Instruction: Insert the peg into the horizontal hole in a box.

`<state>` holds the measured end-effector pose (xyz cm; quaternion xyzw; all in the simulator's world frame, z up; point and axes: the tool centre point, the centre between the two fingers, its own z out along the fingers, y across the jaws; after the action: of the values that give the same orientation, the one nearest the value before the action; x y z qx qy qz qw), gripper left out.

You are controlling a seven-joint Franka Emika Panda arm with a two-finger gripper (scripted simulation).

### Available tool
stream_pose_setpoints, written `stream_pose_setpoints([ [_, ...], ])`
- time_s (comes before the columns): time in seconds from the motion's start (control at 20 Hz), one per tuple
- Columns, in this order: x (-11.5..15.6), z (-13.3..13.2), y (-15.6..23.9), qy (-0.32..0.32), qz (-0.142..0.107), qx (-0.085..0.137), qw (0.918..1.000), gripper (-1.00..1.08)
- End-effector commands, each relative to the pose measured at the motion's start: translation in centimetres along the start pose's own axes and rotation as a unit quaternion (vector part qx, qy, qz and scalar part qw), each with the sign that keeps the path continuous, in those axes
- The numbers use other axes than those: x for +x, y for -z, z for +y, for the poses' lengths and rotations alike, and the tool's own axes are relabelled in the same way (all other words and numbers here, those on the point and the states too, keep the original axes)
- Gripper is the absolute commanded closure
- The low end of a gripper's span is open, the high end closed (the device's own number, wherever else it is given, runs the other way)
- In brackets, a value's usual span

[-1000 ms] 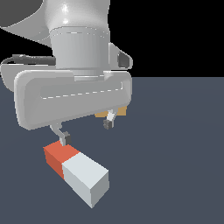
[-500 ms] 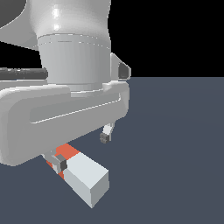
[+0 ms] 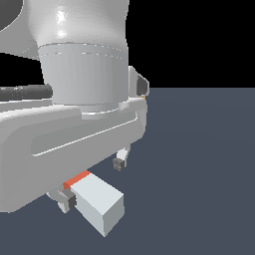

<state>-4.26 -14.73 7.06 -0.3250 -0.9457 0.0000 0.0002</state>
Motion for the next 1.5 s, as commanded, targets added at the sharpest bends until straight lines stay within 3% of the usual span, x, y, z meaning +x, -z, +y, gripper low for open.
stream_pose_setpoints([
  [0.0, 0.0, 0.1, 0.0, 0.001, 0.000, 0.000, 1.0000, -0.92],
  [0.35, 0.0, 0.1, -0.3, -0.001, 0.000, 0.000, 1.0000, -0.92],
  [1.1, 0.0, 0.1, -4.9, -0.001, 0.000, 0.000, 1.0000, -0.92],
  [1.15, 0.0, 0.1, -4.9, -0.001, 0.000, 0.000, 1.0000, 1.08],
  [1.45, 0.0, 0.1, -4.9, -0.001, 0.000, 0.000, 1.0000, 1.08],
])
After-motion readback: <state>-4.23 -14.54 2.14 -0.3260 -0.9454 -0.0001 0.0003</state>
